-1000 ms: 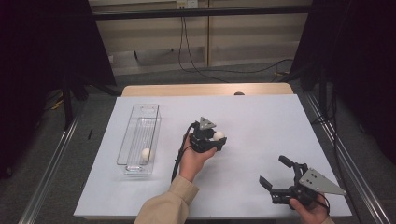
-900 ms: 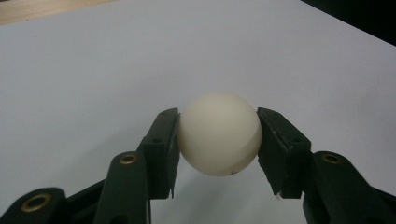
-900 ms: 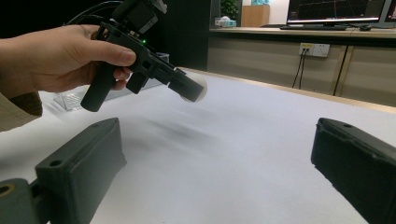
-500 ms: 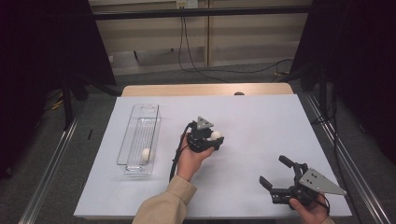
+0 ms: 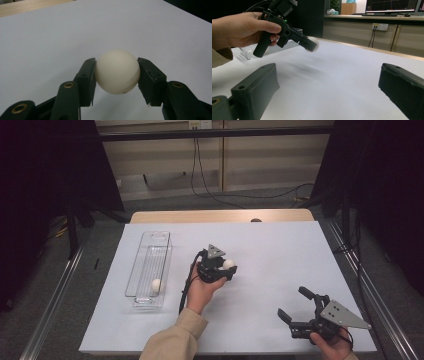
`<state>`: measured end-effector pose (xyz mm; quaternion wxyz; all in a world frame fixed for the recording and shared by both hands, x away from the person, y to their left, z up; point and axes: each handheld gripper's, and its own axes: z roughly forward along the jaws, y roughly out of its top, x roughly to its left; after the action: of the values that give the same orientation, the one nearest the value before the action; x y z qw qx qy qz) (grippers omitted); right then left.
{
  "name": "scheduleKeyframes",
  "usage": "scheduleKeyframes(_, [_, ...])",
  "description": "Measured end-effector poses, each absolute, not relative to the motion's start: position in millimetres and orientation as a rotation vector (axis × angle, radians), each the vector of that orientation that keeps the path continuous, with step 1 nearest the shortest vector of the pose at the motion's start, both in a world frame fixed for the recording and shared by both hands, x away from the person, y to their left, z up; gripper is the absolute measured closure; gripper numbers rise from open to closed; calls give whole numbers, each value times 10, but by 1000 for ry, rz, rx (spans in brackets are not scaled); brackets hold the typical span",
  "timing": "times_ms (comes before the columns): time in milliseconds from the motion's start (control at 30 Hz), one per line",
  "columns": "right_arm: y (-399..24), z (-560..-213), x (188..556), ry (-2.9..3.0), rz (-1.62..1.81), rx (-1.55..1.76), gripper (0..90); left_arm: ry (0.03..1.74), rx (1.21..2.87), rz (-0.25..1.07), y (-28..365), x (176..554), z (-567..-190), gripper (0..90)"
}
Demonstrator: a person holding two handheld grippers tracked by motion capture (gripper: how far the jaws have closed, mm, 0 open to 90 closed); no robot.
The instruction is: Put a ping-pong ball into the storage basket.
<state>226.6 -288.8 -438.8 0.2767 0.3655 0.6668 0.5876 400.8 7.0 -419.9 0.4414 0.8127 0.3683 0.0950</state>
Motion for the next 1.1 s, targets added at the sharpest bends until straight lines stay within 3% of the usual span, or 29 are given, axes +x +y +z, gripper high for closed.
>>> scheduleKeyframes(1100, [-2890,-4388,2269,1788,1577,980,19,935,2015,261,203,4021,-4156,511])
